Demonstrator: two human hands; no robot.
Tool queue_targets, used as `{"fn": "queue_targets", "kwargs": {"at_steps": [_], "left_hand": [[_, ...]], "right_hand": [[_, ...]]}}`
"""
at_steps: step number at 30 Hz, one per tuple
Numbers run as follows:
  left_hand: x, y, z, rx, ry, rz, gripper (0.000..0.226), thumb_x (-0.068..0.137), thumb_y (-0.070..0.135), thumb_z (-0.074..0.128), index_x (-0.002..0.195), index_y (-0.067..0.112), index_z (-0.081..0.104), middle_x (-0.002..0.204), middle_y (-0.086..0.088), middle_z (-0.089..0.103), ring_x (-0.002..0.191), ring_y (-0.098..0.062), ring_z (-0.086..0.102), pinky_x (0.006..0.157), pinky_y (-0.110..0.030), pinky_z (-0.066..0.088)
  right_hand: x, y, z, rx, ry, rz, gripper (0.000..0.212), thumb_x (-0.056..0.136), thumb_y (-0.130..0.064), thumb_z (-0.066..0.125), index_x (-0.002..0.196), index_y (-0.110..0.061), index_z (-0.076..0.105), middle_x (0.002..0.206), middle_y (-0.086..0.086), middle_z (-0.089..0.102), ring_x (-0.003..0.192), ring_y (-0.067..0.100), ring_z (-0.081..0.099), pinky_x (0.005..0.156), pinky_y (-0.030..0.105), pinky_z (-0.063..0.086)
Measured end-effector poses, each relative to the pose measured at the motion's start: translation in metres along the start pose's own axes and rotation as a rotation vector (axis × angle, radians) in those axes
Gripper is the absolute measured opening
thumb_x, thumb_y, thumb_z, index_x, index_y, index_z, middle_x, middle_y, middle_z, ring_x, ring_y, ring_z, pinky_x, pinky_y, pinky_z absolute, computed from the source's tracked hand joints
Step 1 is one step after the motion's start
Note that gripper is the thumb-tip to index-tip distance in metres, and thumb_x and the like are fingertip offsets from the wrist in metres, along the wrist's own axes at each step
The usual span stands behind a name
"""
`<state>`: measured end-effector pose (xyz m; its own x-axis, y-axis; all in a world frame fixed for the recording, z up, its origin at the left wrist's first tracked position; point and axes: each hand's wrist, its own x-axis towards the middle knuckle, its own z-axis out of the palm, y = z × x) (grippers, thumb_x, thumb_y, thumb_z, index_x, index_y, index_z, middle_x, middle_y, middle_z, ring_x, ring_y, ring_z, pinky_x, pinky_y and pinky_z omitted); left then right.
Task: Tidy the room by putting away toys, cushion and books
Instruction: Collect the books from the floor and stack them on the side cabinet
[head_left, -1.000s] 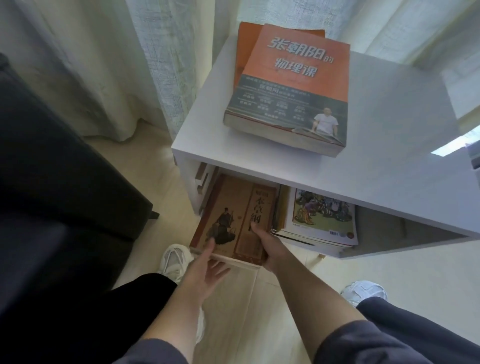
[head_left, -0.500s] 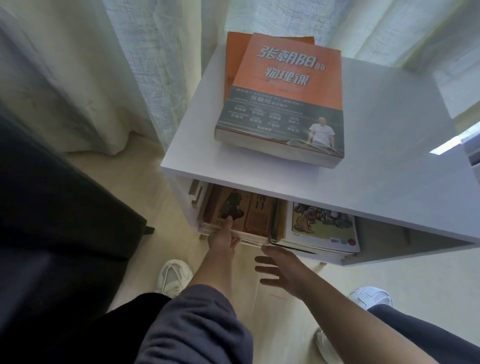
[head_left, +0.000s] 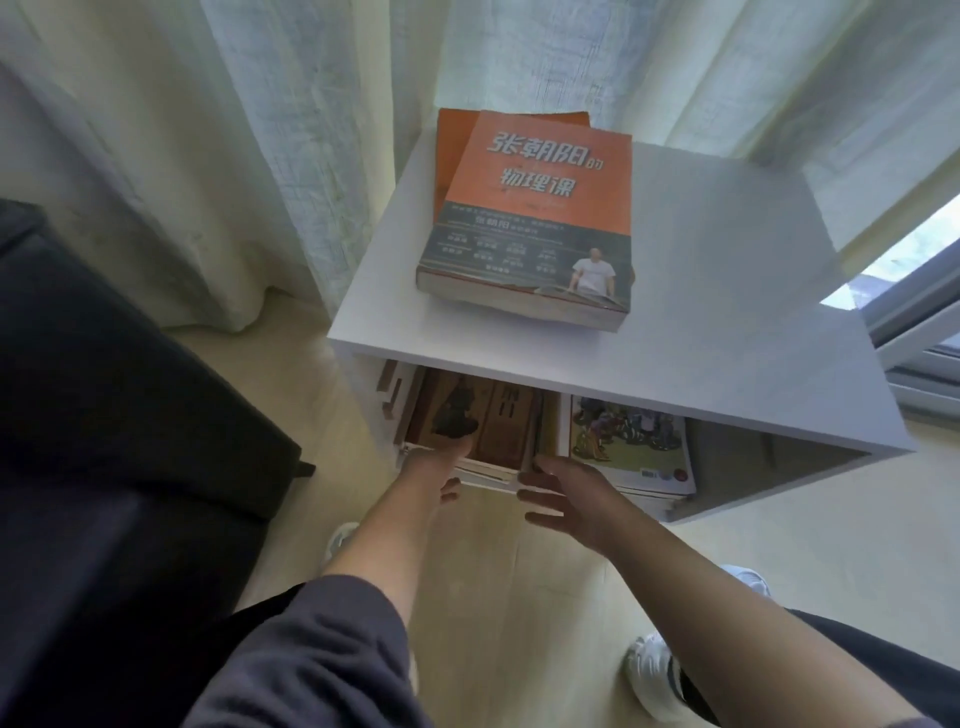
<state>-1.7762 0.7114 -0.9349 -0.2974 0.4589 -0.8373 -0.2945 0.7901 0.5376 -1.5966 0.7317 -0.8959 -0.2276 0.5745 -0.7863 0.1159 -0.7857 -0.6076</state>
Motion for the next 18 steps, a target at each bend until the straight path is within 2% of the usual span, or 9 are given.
{"fn": "queue_targets", "kwargs": {"at_steps": [3,5,7,10,11,13,14,16,18], "left_hand": [[-0.063,0.017,-0.008,0.457,-0.037,0.167,0.05,0.084,0.041,0.069,0.122,0.01,0.057,0.115,-0.005,0.064,0.098,-0.021,0.064,0.081,-0.035,0.055],[-0.11,0.034,-0.017,0.825,-0.091,0.259,0.044,0.085,0.045,0.065,0.116,0.014,0.062,0.109,-0.004,0.067,0.097,-0.021,0.066,0.081,-0.035,0.055],[-0.157,0.05,-0.028,0.98,-0.174,0.353,0.036,0.085,0.045,0.066,0.108,0.017,0.067,0.1,0.0,0.071,0.093,-0.021,0.069,0.081,-0.037,0.056],[-0.222,0.074,-0.038,0.873,-0.209,0.579,0.018,0.087,0.038,0.065,0.093,0.022,0.072,0.081,0.006,0.074,0.077,-0.014,0.071,0.07,-0.035,0.057],[-0.237,0.081,-0.039,0.82,-0.136,0.683,0.014,0.087,0.036,0.065,0.089,0.024,0.071,0.078,0.006,0.074,0.071,-0.011,0.07,0.065,-0.032,0.056],[-0.252,0.094,-0.036,0.708,0.143,0.935,0.009,0.086,0.035,0.066,0.085,0.027,0.069,0.077,0.01,0.069,0.07,-0.008,0.064,0.063,-0.026,0.051],[-0.252,0.1,-0.035,0.63,0.274,1.038,0.008,0.086,0.034,0.066,0.086,0.026,0.067,0.08,0.011,0.067,0.073,-0.006,0.061,0.065,-0.024,0.048],[-0.243,0.11,-0.031,0.511,0.413,1.157,0.012,0.086,0.031,0.065,0.094,0.023,0.064,0.091,0.008,0.062,0.08,-0.005,0.057,0.069,-0.022,0.045],[-0.229,0.123,-0.025,0.453,0.438,1.16,0.029,0.088,0.031,0.063,0.114,0.019,0.059,0.11,0.003,0.057,0.093,-0.008,0.053,0.08,-0.022,0.041]], "right_hand": [[-0.03,-0.016,0.002,0.089,-0.028,-0.081,0.014,0.1,-0.02,0.05,0.109,-0.013,0.059,0.109,0.011,0.068,0.103,0.027,0.065,0.093,0.046,0.052],[-0.053,-0.025,0.0,0.107,-0.048,-0.125,0.023,0.101,-0.019,0.049,0.12,-0.009,0.056,0.113,0.013,0.068,0.106,0.029,0.065,0.096,0.048,0.051],[-0.083,-0.034,-0.002,0.036,-0.081,-0.171,0.029,0.1,-0.017,0.05,0.126,-0.005,0.054,0.115,0.015,0.068,0.105,0.03,0.067,0.093,0.047,0.054],[-0.132,-0.054,-0.01,-0.139,-0.187,-0.192,0.027,0.098,-0.012,0.052,0.122,0.0,0.058,0.105,0.017,0.072,0.092,0.029,0.072,0.076,0.037,0.059],[-0.146,-0.063,-0.013,-0.165,-0.24,-0.184,0.026,0.098,-0.012,0.051,0.119,0.001,0.06,0.102,0.017,0.073,0.085,0.028,0.073,0.071,0.035,0.06],[-0.172,-0.085,-0.018,-0.162,-0.296,-0.211,0.025,0.099,-0.013,0.048,0.114,0.003,0.061,0.095,0.018,0.073,0.074,0.025,0.072,0.065,0.031,0.061],[-0.18,-0.096,-0.02,-0.125,-0.276,-0.249,0.025,0.099,-0.013,0.048,0.112,0.003,0.062,0.092,0.018,0.073,0.07,0.023,0.072,0.062,0.03,0.06],[-0.183,-0.117,-0.02,-0.039,-0.168,-0.38,0.022,0.098,-0.012,0.049,0.109,0.003,0.062,0.088,0.016,0.072,0.072,0.023,0.071,0.063,0.03,0.06],[-0.175,-0.136,-0.02,-0.052,0.019,-0.546,0.02,0.096,-0.009,0.052,0.111,-0.001,0.062,0.096,0.012,0.07,0.09,0.024,0.068,0.078,0.036,0.058]]}}
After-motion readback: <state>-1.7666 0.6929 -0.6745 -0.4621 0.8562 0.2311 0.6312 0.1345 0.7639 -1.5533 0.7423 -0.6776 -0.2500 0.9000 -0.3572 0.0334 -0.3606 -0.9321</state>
